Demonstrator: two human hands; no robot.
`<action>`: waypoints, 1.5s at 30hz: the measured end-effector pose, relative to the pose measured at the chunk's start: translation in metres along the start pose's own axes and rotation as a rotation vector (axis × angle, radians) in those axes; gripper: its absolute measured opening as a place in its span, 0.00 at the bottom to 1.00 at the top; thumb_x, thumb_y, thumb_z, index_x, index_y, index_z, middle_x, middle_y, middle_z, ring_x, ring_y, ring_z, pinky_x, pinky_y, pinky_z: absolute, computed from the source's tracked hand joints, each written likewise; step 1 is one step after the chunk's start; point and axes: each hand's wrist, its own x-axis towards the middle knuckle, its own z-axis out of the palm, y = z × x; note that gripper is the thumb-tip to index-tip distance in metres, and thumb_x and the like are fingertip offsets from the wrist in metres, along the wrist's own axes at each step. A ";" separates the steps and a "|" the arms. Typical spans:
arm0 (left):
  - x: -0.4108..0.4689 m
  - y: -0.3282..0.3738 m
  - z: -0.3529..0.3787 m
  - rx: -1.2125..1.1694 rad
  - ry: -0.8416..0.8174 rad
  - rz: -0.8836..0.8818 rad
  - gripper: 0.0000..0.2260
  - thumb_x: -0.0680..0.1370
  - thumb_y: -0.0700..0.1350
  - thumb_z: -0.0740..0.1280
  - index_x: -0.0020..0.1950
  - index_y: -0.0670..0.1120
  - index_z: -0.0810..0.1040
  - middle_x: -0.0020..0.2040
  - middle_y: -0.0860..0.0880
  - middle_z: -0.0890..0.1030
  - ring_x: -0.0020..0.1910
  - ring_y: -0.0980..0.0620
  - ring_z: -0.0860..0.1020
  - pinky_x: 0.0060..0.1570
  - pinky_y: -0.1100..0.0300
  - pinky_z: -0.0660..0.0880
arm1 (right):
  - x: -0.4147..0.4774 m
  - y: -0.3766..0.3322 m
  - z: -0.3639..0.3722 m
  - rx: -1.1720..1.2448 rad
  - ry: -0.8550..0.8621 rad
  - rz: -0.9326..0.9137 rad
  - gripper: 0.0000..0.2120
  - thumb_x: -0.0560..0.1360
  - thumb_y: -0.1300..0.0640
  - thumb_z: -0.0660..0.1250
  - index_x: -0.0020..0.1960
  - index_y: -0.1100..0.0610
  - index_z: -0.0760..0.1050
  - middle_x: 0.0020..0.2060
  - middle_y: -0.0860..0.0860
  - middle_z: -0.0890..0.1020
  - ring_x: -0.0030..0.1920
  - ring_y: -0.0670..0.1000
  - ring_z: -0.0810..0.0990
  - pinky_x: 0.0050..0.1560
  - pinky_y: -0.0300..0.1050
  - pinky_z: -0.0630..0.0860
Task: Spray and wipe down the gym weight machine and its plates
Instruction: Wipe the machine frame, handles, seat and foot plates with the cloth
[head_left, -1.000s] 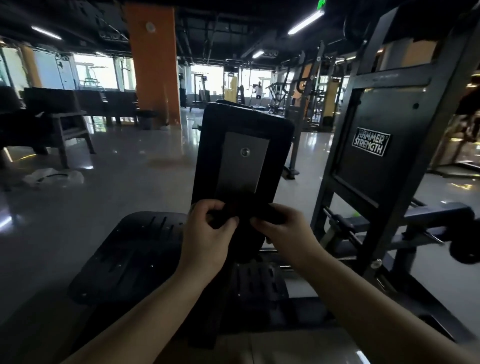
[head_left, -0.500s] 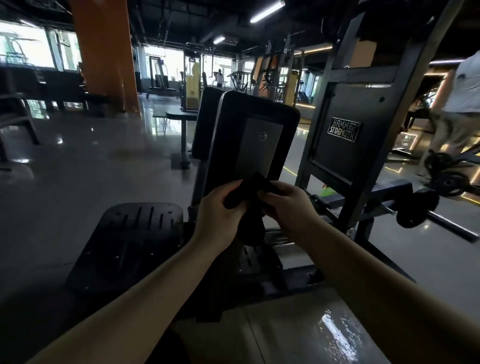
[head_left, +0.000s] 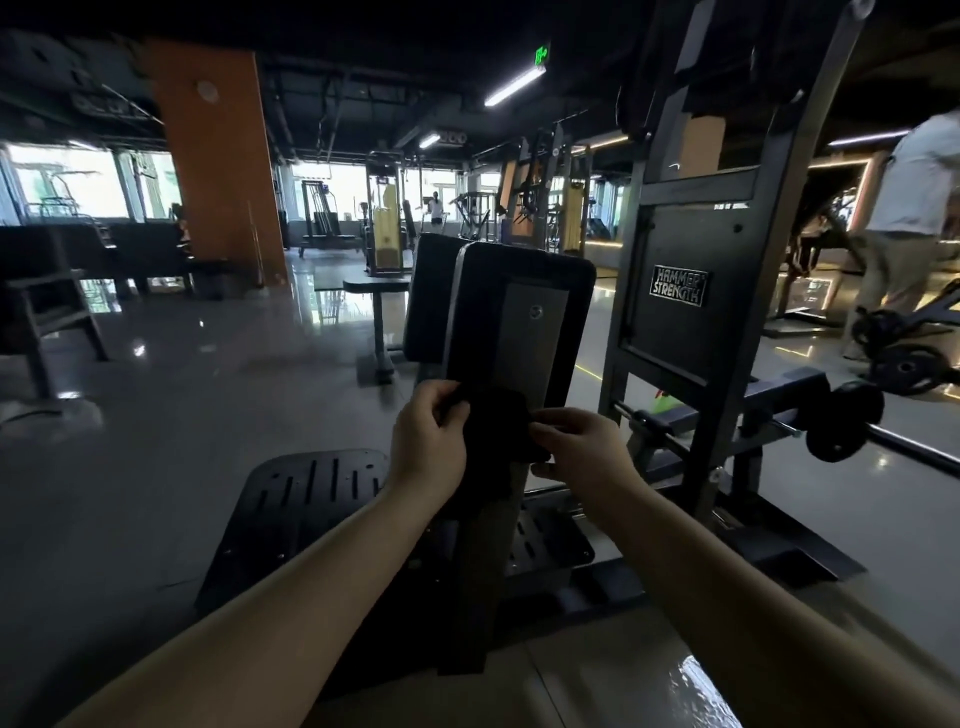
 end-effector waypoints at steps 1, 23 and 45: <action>0.005 0.001 -0.002 0.016 0.007 0.016 0.08 0.82 0.42 0.67 0.62 0.48 0.79 0.50 0.60 0.79 0.52 0.59 0.80 0.44 0.73 0.72 | 0.000 0.001 -0.001 0.003 0.028 -0.012 0.08 0.78 0.61 0.72 0.57 0.59 0.83 0.48 0.58 0.86 0.47 0.56 0.86 0.51 0.57 0.85; 0.088 0.008 0.060 0.140 0.118 0.443 0.19 0.80 0.46 0.70 0.71 0.48 0.76 0.67 0.50 0.80 0.67 0.49 0.77 0.63 0.52 0.76 | 0.031 -0.004 0.030 -0.103 0.230 -0.293 0.25 0.76 0.71 0.64 0.50 0.39 0.82 0.45 0.44 0.87 0.47 0.49 0.86 0.47 0.49 0.84; -0.099 -0.255 0.080 0.129 0.031 -0.373 0.07 0.77 0.50 0.73 0.50 0.50 0.78 0.54 0.56 0.74 0.59 0.52 0.73 0.53 0.67 0.69 | 0.012 0.197 0.056 -0.361 -0.048 0.061 0.18 0.77 0.65 0.66 0.43 0.41 0.78 0.47 0.46 0.82 0.44 0.45 0.82 0.42 0.40 0.79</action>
